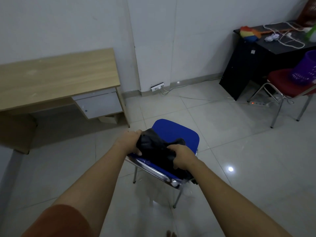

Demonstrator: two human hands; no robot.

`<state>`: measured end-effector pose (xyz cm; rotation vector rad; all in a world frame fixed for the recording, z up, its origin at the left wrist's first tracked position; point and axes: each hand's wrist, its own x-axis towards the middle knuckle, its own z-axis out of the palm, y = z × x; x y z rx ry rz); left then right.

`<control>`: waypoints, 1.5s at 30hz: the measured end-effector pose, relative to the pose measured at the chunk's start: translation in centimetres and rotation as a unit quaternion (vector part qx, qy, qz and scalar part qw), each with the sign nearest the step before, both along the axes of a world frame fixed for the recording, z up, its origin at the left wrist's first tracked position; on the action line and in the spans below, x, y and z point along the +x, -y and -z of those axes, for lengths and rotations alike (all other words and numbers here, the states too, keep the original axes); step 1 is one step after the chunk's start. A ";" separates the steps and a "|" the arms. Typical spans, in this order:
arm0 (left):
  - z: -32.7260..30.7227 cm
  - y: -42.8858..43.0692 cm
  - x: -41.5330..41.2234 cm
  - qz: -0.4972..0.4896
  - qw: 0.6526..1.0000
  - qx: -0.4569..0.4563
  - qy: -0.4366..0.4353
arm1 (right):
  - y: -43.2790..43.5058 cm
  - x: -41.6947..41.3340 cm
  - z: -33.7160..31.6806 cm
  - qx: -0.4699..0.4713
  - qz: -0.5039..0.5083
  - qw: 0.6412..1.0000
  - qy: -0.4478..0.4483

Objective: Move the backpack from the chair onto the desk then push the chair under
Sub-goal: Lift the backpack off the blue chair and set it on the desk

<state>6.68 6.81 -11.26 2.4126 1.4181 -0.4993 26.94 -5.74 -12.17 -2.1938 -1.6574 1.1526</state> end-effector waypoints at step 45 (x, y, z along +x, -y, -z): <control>-9.8 -10.4 -6.8 -0.047 0.945 0.224 0.234 | -16.1 -8.2 -12.6 0.268 -0.121 0.954 0.047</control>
